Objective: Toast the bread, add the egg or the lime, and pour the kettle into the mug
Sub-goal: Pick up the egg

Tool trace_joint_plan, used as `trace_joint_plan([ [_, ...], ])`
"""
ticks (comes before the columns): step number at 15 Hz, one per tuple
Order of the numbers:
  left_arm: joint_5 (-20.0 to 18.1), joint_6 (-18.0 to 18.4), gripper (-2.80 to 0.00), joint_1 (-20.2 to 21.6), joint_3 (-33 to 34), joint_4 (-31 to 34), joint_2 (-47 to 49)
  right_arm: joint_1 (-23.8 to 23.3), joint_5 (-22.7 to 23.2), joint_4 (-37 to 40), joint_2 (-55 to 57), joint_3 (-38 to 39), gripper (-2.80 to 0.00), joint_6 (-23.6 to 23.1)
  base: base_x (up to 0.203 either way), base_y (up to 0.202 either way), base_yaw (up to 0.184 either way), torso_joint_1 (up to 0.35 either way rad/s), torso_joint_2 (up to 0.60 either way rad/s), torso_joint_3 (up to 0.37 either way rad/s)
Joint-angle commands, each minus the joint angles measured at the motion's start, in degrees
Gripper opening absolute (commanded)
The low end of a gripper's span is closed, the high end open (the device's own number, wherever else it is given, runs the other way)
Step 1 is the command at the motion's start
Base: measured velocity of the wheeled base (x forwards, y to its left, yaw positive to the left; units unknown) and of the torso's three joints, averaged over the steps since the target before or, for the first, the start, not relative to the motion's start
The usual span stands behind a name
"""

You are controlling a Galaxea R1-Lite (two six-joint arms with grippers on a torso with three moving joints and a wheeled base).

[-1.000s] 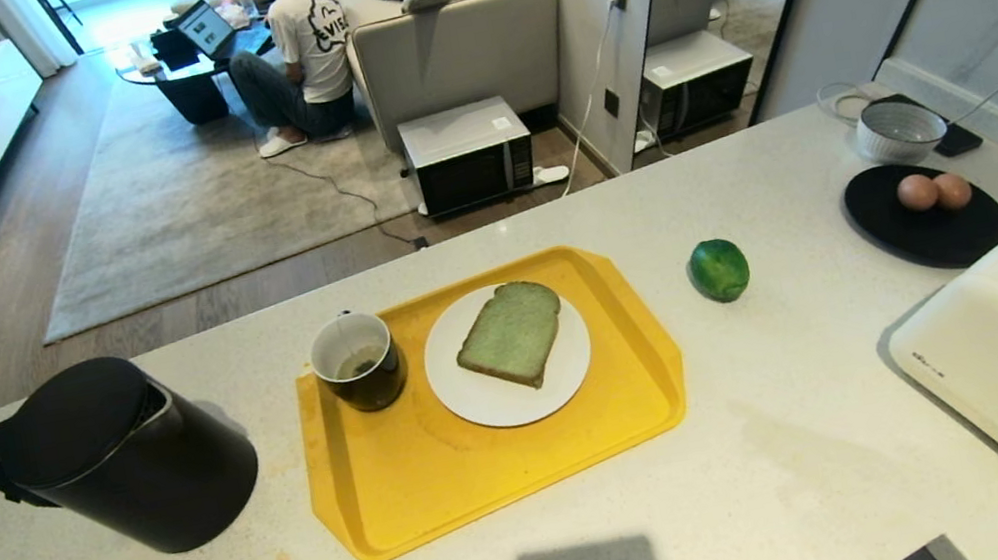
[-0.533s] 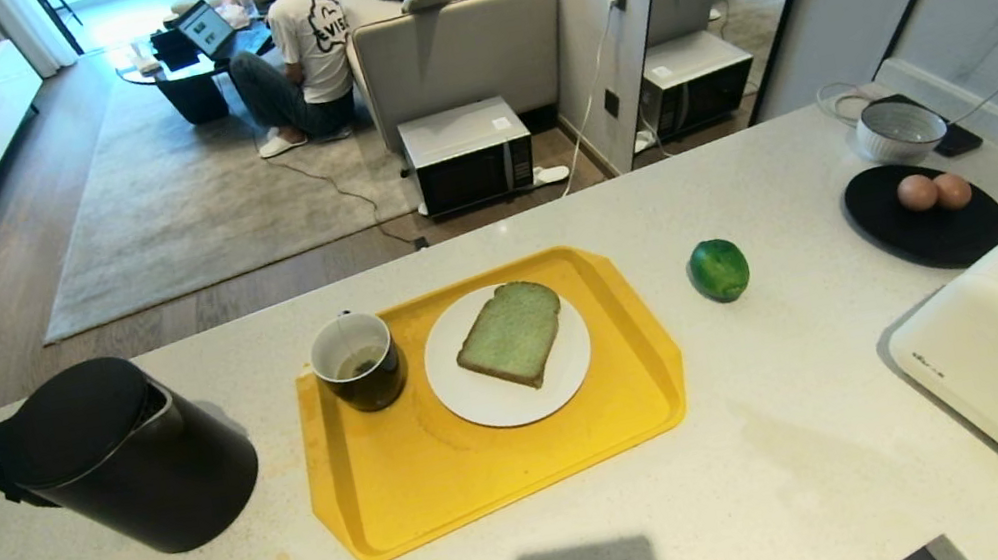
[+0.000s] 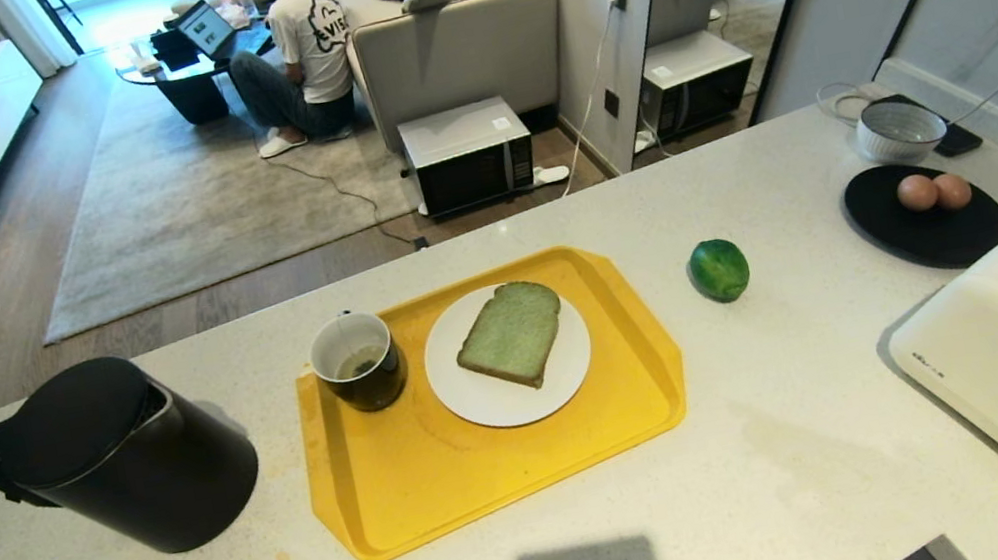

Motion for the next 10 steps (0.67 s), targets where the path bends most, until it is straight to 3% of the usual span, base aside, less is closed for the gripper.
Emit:
trace_joint_plan([
  [1, 0.02, -0.01, -2.8, 0.01, 0.07, -0.02, 0.05, 0.0, -0.13, 0.01, 0.16, 0.09, -2.8, 0.05, 0.0, 0.0, 0.0, 0.0, 0.0, 0.0],
  [10, 0.02, 0.15, -2.8, 0.01, -0.01, -0.11, 0.05, 0.0, -0.13, -0.07, 0.16, 0.09, -2.8, 0.06, 0.0, 0.0, 0.0, 0.0, 0.0, 0.0],
])
